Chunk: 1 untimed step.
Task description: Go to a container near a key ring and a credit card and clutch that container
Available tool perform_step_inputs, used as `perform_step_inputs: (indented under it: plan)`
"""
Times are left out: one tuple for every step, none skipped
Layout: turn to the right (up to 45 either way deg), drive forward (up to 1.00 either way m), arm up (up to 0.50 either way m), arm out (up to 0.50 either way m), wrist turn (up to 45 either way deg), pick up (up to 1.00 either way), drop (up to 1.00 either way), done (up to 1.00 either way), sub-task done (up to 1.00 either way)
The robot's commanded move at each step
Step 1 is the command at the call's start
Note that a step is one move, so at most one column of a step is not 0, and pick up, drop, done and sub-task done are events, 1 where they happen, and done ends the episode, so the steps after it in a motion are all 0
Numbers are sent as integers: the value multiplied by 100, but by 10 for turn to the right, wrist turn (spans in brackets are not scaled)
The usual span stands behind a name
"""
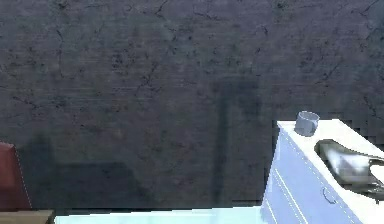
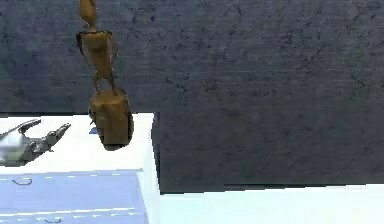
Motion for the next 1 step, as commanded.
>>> perform_step_inputs:
  plan:
    - [450, 0, 0, 0, 0, 0, 0, 0, 0]
